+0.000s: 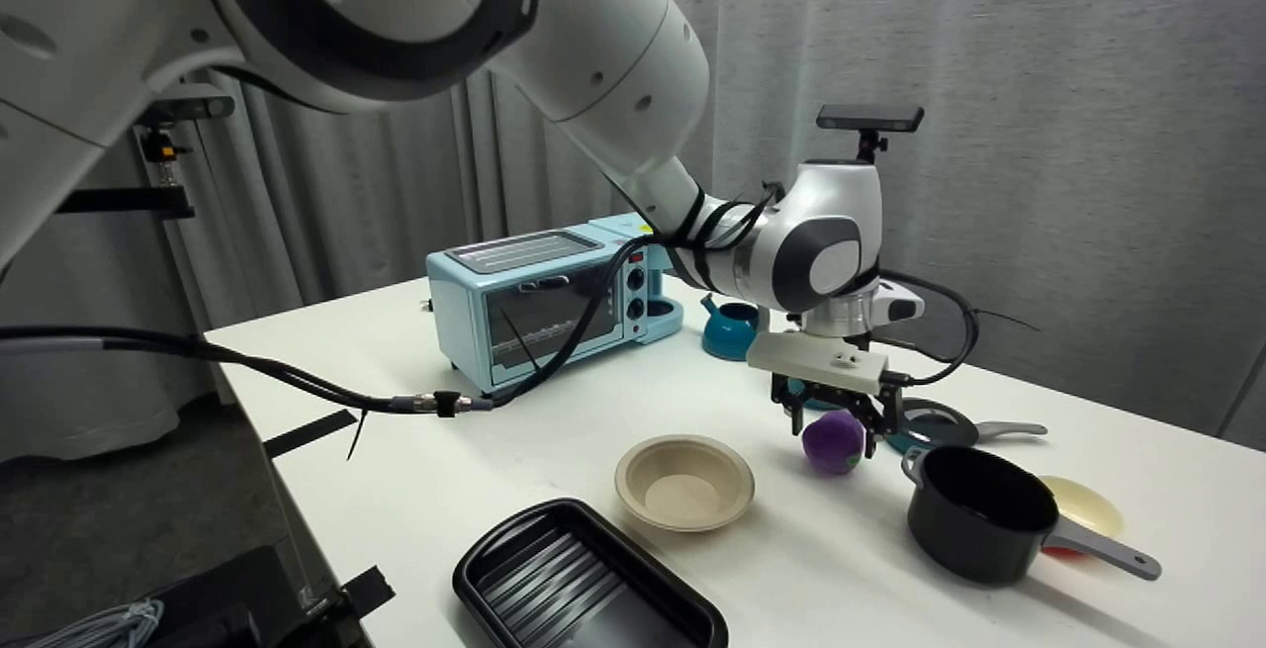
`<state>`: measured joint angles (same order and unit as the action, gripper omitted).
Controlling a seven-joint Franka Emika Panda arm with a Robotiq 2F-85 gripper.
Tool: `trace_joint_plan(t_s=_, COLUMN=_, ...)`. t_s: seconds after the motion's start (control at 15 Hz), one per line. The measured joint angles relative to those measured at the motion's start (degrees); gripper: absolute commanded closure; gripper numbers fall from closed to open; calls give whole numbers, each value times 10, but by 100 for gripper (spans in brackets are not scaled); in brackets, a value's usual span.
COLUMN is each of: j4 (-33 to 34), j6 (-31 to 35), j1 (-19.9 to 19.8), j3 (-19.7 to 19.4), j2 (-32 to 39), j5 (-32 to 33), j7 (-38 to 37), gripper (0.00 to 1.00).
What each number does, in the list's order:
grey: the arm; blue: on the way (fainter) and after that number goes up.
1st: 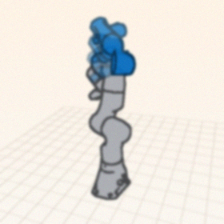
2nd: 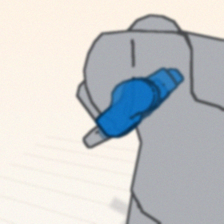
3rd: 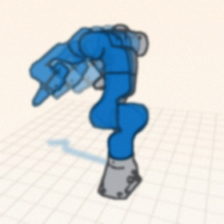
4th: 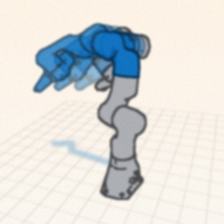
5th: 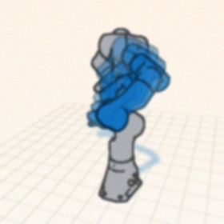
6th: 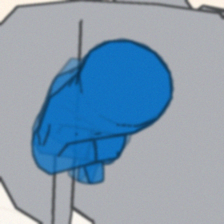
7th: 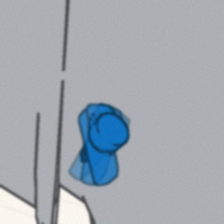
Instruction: Pick up the eggplant plush toy from the table and put it on the plate
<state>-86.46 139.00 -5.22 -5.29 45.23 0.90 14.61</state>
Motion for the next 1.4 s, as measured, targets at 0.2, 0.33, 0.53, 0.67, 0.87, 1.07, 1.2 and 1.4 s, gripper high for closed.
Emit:
trace_joint_plan(t_s=0.2, j4=41, j6=-5, j1=0, j3=1, j2=32, j5=0, j7=-5, gripper=48)
trace_joint_plan(t_s=0.33, j4=60, j6=-13, j1=0, j3=0, j2=39, j5=0, j7=-13, gripper=64)
trace_joint_plan(t_s=0.53, j4=78, j6=-44, j1=0, j3=0, j2=30, j5=0, j7=-28, gripper=84)
trace_joint_plan(t_s=0.67, j4=83, j6=-77, j1=0, j3=0, j2=10, j5=0, j7=-33, gripper=92)
trace_joint_plan(t_s=0.87, j4=79, j6=-128, j1=2, j3=4, j2=-40, j5=0, j7=-33, gripper=97)
trace_joint_plan(t_s=1.07, j4=51, j6=-173, j1=4, j3=18, j2=-102, j5=0, j7=-31, gripper=94)
trace_joint_plan(t_s=1.2, j4=12, j6=-191, j1=4, j3=30, j2=-144, j5=0, j7=-31, gripper=94)
trace_joint_plan(t_s=1.4, j4=-56, j6=-212, j1=5, j3=41, j2=-201, j5=0, j7=-29, gripper=94)
